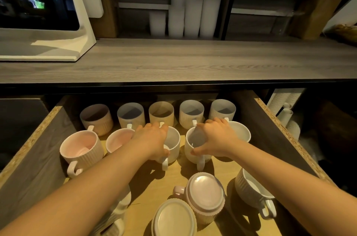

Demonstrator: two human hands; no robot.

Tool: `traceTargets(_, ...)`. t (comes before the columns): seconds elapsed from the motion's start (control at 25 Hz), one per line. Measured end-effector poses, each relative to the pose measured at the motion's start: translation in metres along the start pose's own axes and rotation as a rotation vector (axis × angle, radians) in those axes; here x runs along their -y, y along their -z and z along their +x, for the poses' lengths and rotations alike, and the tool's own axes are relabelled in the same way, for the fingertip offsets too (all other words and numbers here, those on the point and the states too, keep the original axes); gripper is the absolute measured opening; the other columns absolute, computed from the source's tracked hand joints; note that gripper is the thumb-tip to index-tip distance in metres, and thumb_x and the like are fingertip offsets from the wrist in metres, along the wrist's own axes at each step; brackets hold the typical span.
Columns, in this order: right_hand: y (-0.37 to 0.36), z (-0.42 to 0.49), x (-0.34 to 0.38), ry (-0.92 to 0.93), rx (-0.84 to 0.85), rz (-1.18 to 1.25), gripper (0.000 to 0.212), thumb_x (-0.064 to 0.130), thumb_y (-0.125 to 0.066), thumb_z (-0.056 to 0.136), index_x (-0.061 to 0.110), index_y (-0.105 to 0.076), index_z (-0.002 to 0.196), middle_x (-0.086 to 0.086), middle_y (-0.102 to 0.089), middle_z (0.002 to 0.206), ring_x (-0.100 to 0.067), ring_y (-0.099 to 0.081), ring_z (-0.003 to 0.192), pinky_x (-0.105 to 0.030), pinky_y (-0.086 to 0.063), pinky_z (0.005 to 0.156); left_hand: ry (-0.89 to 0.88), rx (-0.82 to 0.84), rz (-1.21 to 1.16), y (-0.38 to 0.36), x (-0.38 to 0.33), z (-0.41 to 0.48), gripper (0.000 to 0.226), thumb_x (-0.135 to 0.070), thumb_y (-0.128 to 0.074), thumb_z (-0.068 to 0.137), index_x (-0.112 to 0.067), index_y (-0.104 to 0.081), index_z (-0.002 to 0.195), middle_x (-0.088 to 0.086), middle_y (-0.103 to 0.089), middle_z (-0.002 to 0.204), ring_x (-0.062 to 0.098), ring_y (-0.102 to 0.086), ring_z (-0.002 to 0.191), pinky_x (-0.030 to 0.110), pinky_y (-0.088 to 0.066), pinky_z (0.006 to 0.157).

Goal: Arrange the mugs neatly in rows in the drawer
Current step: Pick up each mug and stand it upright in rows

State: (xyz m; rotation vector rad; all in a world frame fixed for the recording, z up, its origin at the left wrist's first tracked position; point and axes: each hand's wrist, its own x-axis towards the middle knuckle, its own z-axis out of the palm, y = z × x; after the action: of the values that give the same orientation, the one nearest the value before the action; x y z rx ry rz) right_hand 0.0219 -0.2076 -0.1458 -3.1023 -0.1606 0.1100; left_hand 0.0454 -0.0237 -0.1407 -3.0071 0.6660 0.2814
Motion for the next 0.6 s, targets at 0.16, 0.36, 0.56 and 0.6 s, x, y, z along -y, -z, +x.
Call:
traceTargets(0.16, 0.011, 0.0, -0.01, 0.0, 0.047, 0.047, 0.072, 0.064, -0.056, 0.078, 0.029, -0.037, 0.139, -0.002, -0.048, 0.139, -0.025, -0.042, 0.127, -0.046, -0.032, 0.107, -0.034, -0.021, 0.018, 0.008, -0.006, -0.003, 0.073, -0.047, -0.057, 0.087, -0.023, -0.021, 0.146, 0.005, -0.026, 0.153, 0.027, -0.032, 0.135, 0.042, -0.03, 0.108)
traceTargets(0.36, 0.031, 0.001, -0.062, -0.193, -0.128, 0.041, 0.045, 0.038, -0.055, 0.09, 0.019, -0.05, 0.13, -0.008, -0.055, 0.123, -0.026, -0.055, 0.107, -0.037, -0.052, 0.086, -0.095, -0.023, -0.012, 0.023, -0.02, 0.001, 0.071, -0.053, -0.052, 0.087, -0.025, -0.024, 0.145, 0.002, -0.026, 0.154, 0.025, -0.029, 0.138, 0.043, -0.026, 0.111)
traceTargets(0.56, 0.02, -0.005, -0.072, -0.239, 0.183, 0.047, 0.067, 0.053, -0.063, 0.08, 0.02, -0.043, 0.135, -0.005, -0.056, 0.124, -0.022, -0.058, 0.106, -0.025, -0.047, 0.077, -0.192, -0.004, -0.096, 0.025, -0.046, 0.02, 0.063, -0.051, -0.056, 0.086, -0.024, -0.035, 0.139, 0.002, -0.044, 0.141, 0.023, -0.043, 0.124, 0.041, -0.035, 0.103)
traceTargets(0.6, 0.019, -0.003, -0.072, -0.229, 0.186, 0.027, 0.069, 0.054, -0.063, 0.079, 0.02, -0.042, 0.136, -0.005, -0.057, 0.123, -0.022, -0.059, 0.105, -0.024, -0.047, 0.074, -0.201, -0.003, -0.105, 0.022, -0.051, 0.024, 0.064, -0.05, -0.057, 0.086, -0.023, -0.035, 0.139, 0.003, -0.044, 0.141, 0.023, -0.043, 0.124, 0.041, -0.035, 0.102)
